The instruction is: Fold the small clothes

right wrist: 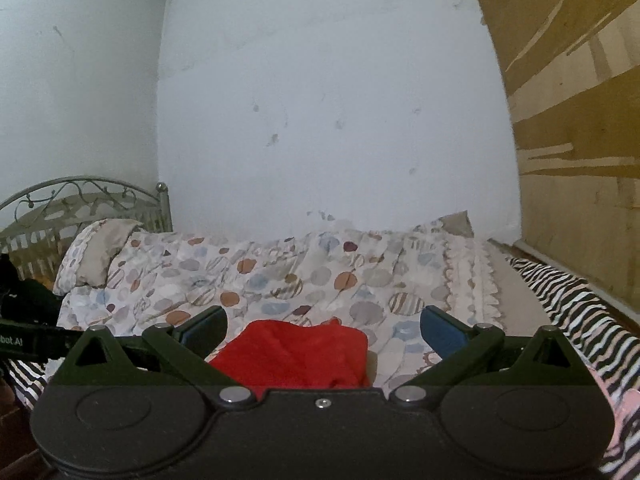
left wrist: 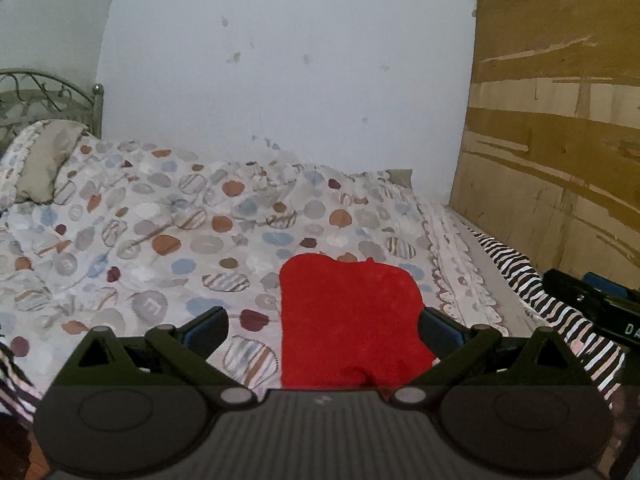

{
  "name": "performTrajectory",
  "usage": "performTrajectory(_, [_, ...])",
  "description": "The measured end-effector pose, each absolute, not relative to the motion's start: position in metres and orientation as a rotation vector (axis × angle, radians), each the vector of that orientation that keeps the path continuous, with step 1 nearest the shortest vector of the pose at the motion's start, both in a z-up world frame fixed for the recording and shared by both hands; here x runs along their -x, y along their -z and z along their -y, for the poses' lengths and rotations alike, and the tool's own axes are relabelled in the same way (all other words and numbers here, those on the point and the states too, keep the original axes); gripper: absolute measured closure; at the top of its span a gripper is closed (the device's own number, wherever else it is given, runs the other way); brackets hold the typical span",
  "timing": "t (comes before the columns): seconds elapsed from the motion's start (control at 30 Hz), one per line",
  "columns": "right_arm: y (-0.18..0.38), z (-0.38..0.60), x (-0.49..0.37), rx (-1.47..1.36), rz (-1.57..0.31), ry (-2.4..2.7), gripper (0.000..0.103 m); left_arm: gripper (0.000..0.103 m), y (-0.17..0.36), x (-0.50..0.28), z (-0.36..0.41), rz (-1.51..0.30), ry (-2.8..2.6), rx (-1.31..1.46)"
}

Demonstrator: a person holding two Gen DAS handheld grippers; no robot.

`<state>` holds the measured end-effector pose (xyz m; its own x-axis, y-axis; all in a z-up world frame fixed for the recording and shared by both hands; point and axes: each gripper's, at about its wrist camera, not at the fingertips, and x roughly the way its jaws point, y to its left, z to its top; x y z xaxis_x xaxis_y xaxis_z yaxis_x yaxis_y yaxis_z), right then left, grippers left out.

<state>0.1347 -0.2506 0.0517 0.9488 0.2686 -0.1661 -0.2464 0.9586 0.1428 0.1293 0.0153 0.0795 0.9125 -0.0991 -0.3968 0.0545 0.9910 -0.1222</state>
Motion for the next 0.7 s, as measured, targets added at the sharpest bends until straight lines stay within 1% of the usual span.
performTrajectory(0.3, [-0.039, 0.241, -0.066, -0.087, -0.12, -0.197, 0.0, 0.0, -0.061, -0.079, -0.03, -0.401, 0.047, 0.094])
performTrajectory(0.47, [-0.02, 0.234, -0.033, -0.062, -0.102, -0.146, 0.0, 0.0, -0.038, -0.057, -0.034, -0.418, 0.026, 0.078])
performTrajectory(0.7, [0.012, 0.228, -0.003, -0.085, -0.124, -0.054, 0.0, 0.0, -0.015, -0.036, -0.049, -0.395, 0.009, 0.141])
